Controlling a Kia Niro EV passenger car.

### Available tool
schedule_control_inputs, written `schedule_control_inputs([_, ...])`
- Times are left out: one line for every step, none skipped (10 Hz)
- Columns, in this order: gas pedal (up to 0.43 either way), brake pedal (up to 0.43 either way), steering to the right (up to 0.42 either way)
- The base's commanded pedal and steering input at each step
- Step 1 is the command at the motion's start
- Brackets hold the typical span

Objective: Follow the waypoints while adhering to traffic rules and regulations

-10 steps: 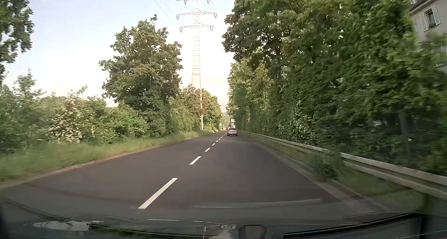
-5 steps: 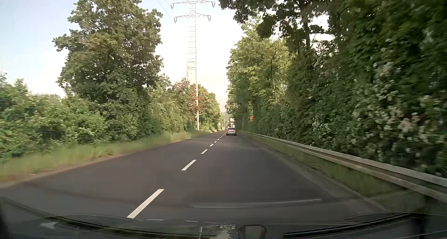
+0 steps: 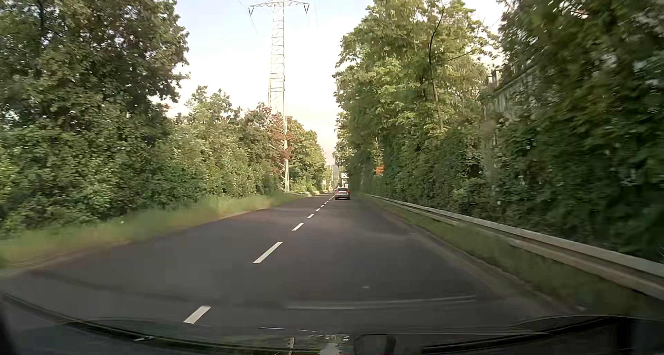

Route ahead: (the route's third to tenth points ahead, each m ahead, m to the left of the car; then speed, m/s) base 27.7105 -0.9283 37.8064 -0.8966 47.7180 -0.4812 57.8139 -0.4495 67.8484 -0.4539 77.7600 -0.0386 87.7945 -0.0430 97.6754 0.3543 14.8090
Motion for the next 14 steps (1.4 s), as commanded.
schedule_control_inputs([0.0,0.0,0.0])
schedule_control_inputs([0.0,0.0,0.0])
schedule_control_inputs([0.0,0.0,0.0])
schedule_control_inputs([0.0,0.0,0.0])
schedule_control_inputs([0.0,0.0,0.0])
schedule_control_inputs([0.0,0.0,0.0])
schedule_control_inputs([0.0,0.0,0.0])
schedule_control_inputs([0.0,0.0,-0.002])
schedule_control_inputs([0.0,0.0,-0.002])
schedule_control_inputs([0.0,0.0,-0.002])
schedule_control_inputs([0.0,0.0,-0.002])
schedule_control_inputs([0.0,0.0,-0.003])
schedule_control_inputs([0.0,0.0,-0.004])
schedule_control_inputs([0.0,0.0,-0.004])
